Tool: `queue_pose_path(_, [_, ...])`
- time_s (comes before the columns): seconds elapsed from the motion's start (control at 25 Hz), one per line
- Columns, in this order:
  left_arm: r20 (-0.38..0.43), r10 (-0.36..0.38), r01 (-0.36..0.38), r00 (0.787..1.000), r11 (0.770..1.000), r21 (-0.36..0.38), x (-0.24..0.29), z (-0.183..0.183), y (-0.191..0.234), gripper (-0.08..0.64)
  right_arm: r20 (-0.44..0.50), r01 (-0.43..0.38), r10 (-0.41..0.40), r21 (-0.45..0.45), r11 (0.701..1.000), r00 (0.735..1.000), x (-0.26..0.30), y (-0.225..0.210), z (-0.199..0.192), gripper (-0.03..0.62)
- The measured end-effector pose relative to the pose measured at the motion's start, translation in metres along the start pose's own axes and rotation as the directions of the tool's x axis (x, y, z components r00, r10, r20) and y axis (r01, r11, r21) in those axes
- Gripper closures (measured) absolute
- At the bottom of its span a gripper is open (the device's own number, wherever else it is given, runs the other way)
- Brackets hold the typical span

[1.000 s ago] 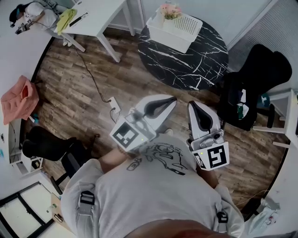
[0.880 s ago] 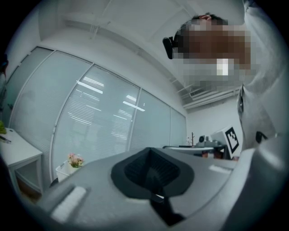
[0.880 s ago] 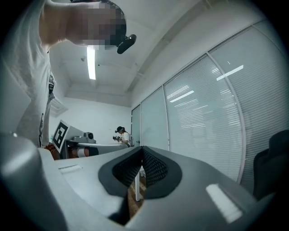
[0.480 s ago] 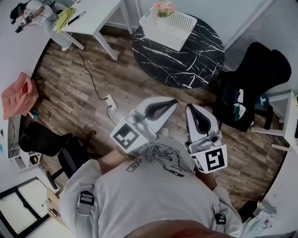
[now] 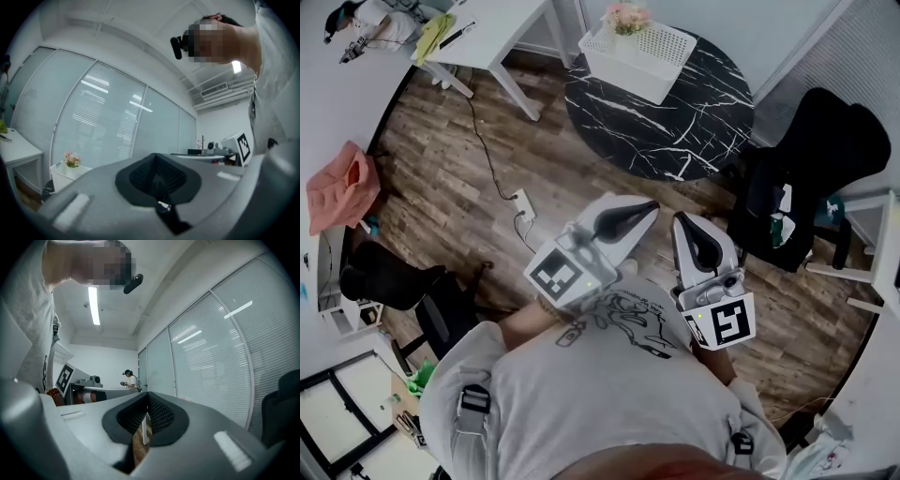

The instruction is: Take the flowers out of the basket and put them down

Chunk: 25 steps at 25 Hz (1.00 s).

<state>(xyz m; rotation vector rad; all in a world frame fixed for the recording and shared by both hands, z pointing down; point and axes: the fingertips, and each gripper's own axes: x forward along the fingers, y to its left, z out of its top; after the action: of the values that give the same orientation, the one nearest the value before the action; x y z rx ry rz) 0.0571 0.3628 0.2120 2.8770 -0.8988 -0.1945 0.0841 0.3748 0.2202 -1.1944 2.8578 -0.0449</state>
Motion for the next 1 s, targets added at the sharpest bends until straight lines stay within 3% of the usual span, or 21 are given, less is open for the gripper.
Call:
queue_pose_path(0.4, [0.014,0.005,-0.005,1.000,1.000,-0.008,0.016,-0.002,0.074,0.558,-0.003,0.005,-0.006,-0.010,1.000,1.000,0.066,-0.030,-0.011,0.588])
queue_pose_path(1.0, [0.002,-0.048,0.048,0.999,0.999,-0.014,0.071,0.037,0.276,0.558,-0.012,0.048,-0.049,-0.029,0.998,0.999,0.261,-0.116,0.001,0.588])
